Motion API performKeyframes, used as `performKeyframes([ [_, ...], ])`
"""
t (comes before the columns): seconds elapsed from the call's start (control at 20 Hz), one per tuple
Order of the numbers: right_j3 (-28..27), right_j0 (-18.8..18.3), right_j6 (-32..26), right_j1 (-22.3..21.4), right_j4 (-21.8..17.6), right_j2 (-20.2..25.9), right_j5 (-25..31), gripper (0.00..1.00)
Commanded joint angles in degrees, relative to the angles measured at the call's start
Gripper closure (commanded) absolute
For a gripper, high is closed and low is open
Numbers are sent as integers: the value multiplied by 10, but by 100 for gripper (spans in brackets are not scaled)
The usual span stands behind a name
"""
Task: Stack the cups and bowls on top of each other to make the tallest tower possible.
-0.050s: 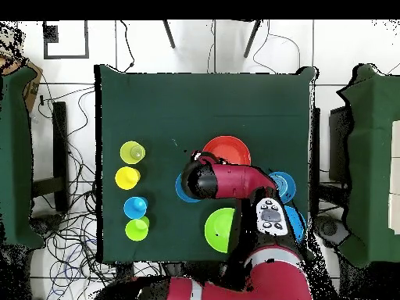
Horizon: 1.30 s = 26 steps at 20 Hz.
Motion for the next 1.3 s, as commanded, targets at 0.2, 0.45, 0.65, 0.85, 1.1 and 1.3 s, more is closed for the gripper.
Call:
performKeyframes([
  [0.2, -52, 29, 39, 45, 4, -22, 66, 0],
  [0.45, -66, 38, 40, 50, 11, -26, 81, 0],
  [0.65, -61, 36, 36, 47, 8, -25, 79, 0],
  [0.85, -60, 26, 25, 41, 12, -9, 97, 0],
  [1.1, -68, 18, 3, 35, 19, 19, 138, 0],
  [1.3, -59, 5, -13, 26, 16, 43, 148, 0],
])
